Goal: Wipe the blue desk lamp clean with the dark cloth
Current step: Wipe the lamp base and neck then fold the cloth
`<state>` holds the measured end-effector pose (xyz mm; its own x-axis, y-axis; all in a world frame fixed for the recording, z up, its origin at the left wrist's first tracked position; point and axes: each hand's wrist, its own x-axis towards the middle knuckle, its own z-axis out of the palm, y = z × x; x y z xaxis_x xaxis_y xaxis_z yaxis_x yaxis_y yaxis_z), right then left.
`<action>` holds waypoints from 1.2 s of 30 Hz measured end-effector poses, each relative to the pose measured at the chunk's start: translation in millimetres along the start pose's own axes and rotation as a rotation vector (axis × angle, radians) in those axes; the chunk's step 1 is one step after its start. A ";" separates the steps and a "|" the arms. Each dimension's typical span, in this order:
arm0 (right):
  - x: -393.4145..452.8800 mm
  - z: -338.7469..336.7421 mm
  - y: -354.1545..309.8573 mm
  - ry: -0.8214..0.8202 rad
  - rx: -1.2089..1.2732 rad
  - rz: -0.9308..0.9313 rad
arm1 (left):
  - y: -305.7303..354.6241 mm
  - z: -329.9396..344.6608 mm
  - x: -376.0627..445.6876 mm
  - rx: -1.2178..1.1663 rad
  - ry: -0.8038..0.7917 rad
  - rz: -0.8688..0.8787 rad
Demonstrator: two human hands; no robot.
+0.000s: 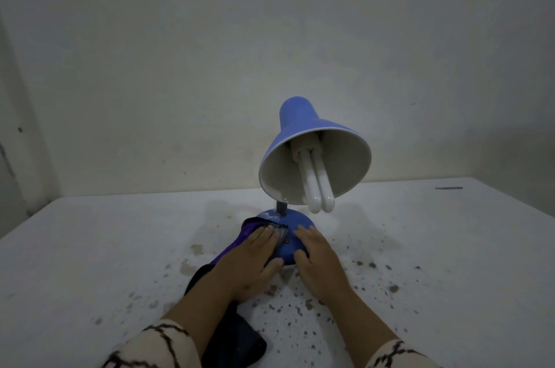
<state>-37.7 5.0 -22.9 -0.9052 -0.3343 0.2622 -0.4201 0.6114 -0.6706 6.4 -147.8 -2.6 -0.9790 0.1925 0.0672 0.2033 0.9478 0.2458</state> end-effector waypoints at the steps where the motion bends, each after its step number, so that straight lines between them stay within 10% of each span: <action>1: -0.4 0.2 0.7 -0.006 0.002 0.002 | -1.2 0.8 4.6 -0.053 0.007 -0.035; 36: -0.1 -1.9 0.4 -0.007 0.093 0.029 | 1.2 11.5 2.8 0.000 0.011 -0.094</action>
<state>-37.9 6.7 -21.9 -0.9165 -0.3221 0.2371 -0.3854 0.5522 -0.7393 3.8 -143.2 -13.2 -0.9935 0.0996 0.0546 0.1102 0.9615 0.2518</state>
